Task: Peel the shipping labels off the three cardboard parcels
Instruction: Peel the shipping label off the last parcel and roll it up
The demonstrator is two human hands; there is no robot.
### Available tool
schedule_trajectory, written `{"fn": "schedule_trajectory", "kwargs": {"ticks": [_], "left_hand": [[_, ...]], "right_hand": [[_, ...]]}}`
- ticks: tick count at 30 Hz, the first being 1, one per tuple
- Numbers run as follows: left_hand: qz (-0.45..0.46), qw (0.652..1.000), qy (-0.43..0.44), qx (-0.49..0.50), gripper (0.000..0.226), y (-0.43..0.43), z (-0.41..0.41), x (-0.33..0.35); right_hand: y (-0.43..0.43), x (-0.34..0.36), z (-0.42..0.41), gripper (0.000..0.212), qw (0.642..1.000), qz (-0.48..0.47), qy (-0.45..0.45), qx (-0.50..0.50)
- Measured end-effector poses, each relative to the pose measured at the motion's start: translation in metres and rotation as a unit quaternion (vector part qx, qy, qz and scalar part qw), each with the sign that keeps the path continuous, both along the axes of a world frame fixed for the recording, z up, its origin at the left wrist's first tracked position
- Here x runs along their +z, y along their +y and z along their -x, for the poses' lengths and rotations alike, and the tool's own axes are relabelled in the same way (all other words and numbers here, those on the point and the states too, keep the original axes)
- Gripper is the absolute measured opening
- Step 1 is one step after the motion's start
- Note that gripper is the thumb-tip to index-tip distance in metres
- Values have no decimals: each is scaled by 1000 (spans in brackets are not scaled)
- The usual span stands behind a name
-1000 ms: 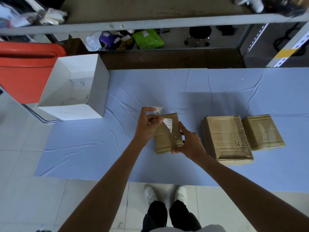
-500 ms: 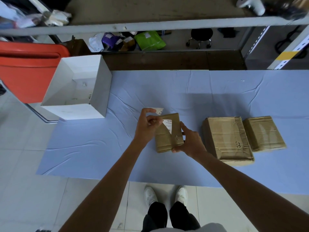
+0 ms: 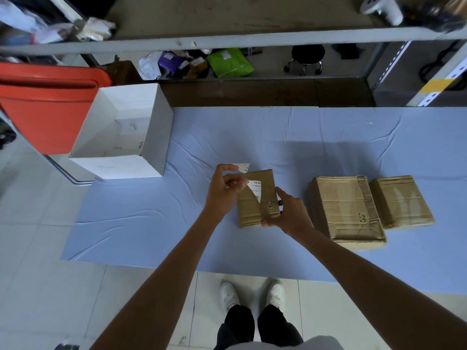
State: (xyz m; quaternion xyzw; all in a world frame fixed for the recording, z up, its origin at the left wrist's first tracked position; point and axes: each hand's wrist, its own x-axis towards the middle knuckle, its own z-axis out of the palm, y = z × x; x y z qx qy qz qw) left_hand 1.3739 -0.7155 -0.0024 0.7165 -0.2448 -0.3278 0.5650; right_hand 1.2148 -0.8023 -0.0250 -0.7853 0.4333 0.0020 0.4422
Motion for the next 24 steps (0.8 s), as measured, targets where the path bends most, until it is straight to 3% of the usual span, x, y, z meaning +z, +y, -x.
{"fn": "schedule_trajectory", "kwargs": {"ticks": [4,7,13,18,24], "left_hand": [[12,1000,3,15,33,2,-4,2],[17,1000,11,20,32,3,-7,4],[25,999,-5,22,33,7,-10,7],[24,999,-10,40,31,16,-18,7],[8,998,-44,49,31,23,-28,5]], "right_hand": [[7,3,-5,152,991,91,67,76],[6,9,-8,162,984,93,110,107],[-6,3,-13,157,989,74,101,84],[-16,-8,-9,126,994,107,1,5],[-20,-17,-16,129,998,43,-48,-21]]}}
